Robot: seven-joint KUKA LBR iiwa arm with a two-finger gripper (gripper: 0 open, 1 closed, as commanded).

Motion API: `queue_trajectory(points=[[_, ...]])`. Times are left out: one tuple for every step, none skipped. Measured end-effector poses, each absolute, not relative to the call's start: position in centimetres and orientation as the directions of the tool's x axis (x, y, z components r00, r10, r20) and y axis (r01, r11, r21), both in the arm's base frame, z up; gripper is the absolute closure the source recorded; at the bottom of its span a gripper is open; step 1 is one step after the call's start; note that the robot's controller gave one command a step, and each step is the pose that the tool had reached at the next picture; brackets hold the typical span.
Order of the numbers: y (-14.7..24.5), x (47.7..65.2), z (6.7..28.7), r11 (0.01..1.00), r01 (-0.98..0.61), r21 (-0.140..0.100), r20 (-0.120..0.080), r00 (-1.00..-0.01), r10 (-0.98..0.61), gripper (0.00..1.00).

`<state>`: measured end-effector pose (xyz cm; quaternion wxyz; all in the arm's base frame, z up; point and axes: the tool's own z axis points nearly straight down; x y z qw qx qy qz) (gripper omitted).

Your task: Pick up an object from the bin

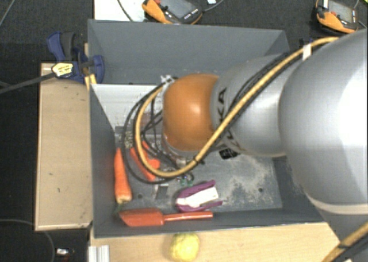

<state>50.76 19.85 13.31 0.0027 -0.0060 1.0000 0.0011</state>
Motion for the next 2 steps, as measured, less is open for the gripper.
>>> queue_trajectory(points=[[20.2, 56.1, 12.4, 1.000, 0.009, 0.002, -0.005, -1.000, 0.009, 0.00], [19.4, 54.0, 13.7, 0.998, 0.068, 0.003, -0.003, -0.998, 0.068, 0.00]])
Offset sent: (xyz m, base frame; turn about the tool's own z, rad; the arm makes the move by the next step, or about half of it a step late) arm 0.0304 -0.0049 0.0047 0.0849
